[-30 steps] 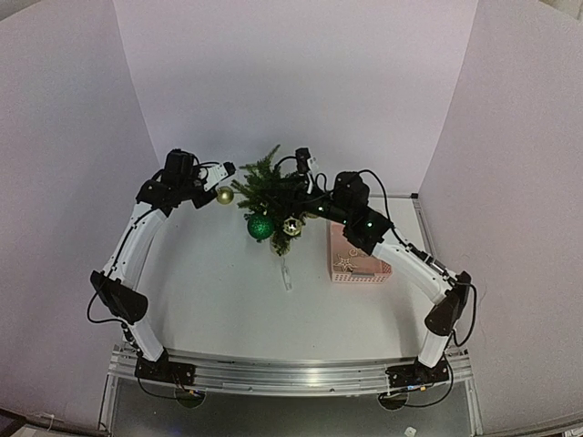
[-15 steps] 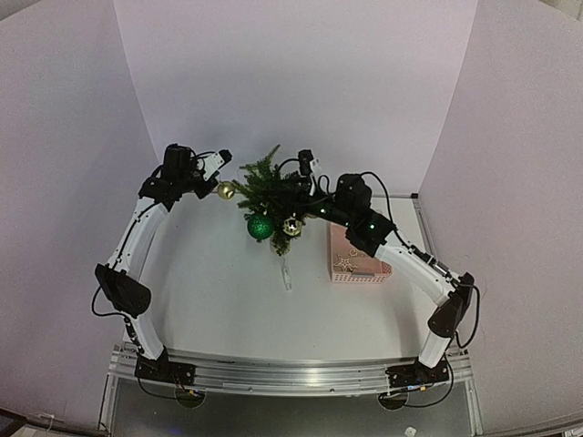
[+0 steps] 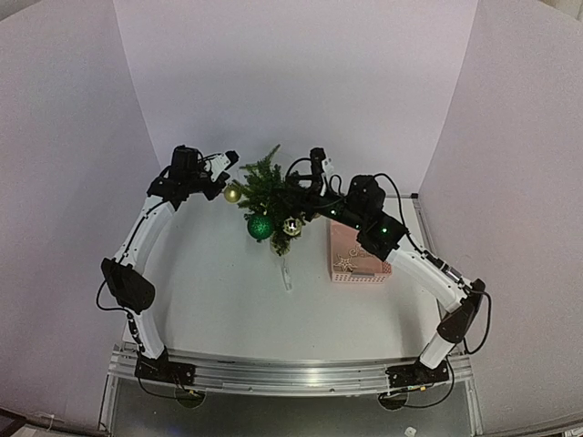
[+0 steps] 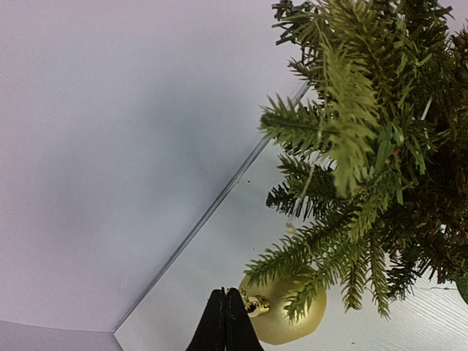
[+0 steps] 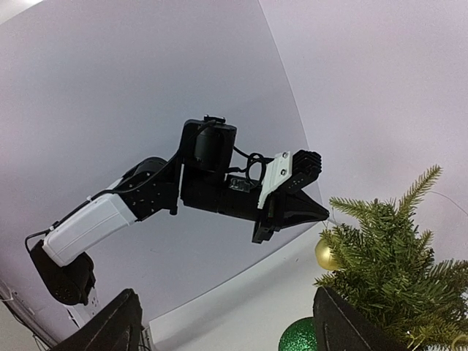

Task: Decorate the small christmas tree

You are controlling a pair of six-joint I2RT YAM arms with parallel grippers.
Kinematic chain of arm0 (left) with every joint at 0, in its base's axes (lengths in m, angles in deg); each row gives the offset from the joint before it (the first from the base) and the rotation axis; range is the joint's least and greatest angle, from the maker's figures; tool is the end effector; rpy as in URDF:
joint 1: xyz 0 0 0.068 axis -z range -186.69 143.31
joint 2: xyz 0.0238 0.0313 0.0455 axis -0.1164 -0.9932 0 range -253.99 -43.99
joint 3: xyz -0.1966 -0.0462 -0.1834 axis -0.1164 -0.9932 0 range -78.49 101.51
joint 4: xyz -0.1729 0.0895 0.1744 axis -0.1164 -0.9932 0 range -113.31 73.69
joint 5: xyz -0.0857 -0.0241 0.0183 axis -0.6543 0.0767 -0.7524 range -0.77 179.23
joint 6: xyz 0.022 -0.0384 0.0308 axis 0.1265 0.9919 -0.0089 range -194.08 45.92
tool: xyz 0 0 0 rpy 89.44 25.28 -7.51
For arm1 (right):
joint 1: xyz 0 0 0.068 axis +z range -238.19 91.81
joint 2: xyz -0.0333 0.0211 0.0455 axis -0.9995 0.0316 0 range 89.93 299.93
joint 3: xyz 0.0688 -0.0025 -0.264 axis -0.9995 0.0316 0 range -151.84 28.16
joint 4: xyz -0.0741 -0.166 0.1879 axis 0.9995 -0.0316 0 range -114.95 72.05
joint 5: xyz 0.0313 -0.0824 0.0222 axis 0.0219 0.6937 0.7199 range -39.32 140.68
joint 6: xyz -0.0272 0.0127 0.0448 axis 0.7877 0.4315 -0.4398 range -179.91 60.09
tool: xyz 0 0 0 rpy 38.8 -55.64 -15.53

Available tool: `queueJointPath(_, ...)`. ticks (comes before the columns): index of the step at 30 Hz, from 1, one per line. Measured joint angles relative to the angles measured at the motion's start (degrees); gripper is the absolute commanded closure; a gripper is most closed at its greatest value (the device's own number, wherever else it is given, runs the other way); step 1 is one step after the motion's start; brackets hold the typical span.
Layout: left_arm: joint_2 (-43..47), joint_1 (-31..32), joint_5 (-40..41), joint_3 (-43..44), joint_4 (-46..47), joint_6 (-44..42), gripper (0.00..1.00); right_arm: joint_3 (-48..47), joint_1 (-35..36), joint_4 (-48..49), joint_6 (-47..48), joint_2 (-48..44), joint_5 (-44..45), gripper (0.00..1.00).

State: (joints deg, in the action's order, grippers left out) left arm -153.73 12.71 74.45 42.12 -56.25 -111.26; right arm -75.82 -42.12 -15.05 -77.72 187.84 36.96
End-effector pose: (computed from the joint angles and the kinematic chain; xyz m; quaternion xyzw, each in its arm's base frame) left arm 0.4054 -0.1524 0.4144 0.4625 0.7218 -0.0318 0.5139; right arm 0.2720 0.2946 0.4775 -0.2455 0.6033 0.4652 0.5995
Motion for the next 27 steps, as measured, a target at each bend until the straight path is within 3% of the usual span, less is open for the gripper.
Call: queueJointPath(27,-0.3,1.11,-2.08,4.52,-7.77,4.28,1.0,1.02,0.0,-0.73,0.88,-0.3,1.22,0.21)
